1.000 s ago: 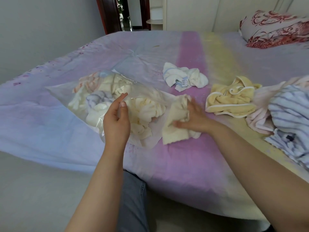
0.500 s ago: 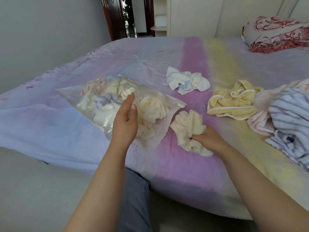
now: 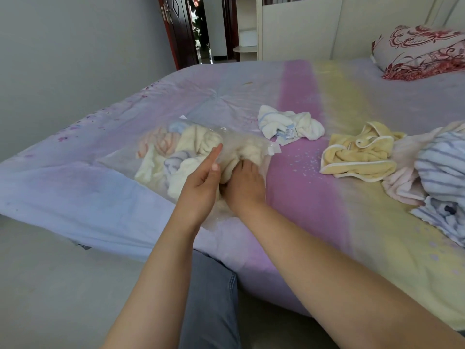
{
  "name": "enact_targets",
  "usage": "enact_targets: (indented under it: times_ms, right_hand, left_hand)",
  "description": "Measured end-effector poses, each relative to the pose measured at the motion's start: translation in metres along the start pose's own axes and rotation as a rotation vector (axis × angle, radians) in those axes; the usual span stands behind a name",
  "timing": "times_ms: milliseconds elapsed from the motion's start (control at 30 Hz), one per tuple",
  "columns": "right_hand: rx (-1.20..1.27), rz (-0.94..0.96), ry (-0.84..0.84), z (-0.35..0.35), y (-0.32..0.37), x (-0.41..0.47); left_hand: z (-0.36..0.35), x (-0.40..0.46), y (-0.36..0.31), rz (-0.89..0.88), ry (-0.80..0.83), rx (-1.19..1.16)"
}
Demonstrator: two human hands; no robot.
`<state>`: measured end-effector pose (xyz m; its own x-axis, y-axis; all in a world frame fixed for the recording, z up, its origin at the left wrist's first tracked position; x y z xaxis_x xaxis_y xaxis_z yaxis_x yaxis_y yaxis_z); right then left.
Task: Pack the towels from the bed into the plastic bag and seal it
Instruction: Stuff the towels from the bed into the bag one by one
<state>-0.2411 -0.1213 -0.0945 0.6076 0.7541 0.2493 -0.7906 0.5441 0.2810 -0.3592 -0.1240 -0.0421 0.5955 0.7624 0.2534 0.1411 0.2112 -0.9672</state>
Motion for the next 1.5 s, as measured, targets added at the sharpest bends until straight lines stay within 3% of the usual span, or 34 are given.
enact_targets:
  times_ms: [133,233,300,367,433,567,700,767,900,1033,1067,1133,1233,1367,1500]
  right_hand:
    - [0.084,0.059,0.153,-0.003,0.005,0.011]
    - [0.444,0.042,-0.018,-0.012,0.005,0.007]
    - [0.368,0.243,-0.091,-0.011,0.008,0.002]
    - [0.122,0.470,-0.101,-0.006,0.009,0.002]
    - [-0.005,0.571,0.019,0.000,0.009,0.010]
    - [-0.106,0.535,0.224,-0.001,0.031,0.041]
    - [0.143,0.371,0.379,0.009,0.047,0.048]
    - [0.136,0.351,0.448,0.009,0.046,0.053]
    - [0.318,0.475,0.304,0.006,0.050,0.056]
    - [0.223,0.361,-0.171,0.006,0.008,0.011]
    - [0.141,0.368,-0.214,0.005,-0.004,-0.003]
    - [-0.021,0.403,-0.074,-0.010,-0.024,-0.014]
    - [-0.060,0.450,0.076,-0.036,-0.029,0.012]
    - [-0.048,0.436,0.189,-0.063,0.001,0.067]
    - [0.013,0.385,0.200,-0.072,0.017,0.087]
  left_hand:
    - [0.007,0.005,-0.004,-0.100,-0.038,0.126]
    - [0.007,0.013,-0.004,-0.207,-0.059,0.216]
    - [0.009,0.017,-0.007,-0.207,-0.048,0.199]
    - [0.012,0.018,-0.013,-0.200,-0.023,0.176]
    - [0.016,0.019,-0.019,-0.196,-0.015,0.144]
    - [0.019,0.019,-0.032,-0.165,0.041,0.094]
    - [0.013,0.013,-0.045,-0.126,0.132,-0.020]
    - [0.015,0.014,-0.045,-0.126,0.125,0.002]
    - [0.030,0.022,-0.037,-0.118,0.048,0.056]
    - [0.026,0.023,-0.028,-0.106,0.055,0.068]
    - [0.023,0.022,-0.026,-0.116,0.054,0.096]
    - [0.018,0.022,-0.023,-0.181,0.047,0.202]
    - [0.015,0.023,-0.018,-0.263,0.087,0.305]
    - [0.014,0.024,-0.018,-0.217,0.123,0.132]
    - [0.013,0.031,-0.017,-0.199,0.073,0.062]
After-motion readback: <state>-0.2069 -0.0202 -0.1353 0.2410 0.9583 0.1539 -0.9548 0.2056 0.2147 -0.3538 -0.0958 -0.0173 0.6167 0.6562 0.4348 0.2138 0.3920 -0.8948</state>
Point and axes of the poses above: each hand's wrist, its own x-axis towards the middle knuckle, its own z-axis out of the back of the hand, y = z × x, the point moved 1 cm from there along x, towards the middle knuckle, and after that the axes turned 14 degrees about -x, right-handed, at the moved point
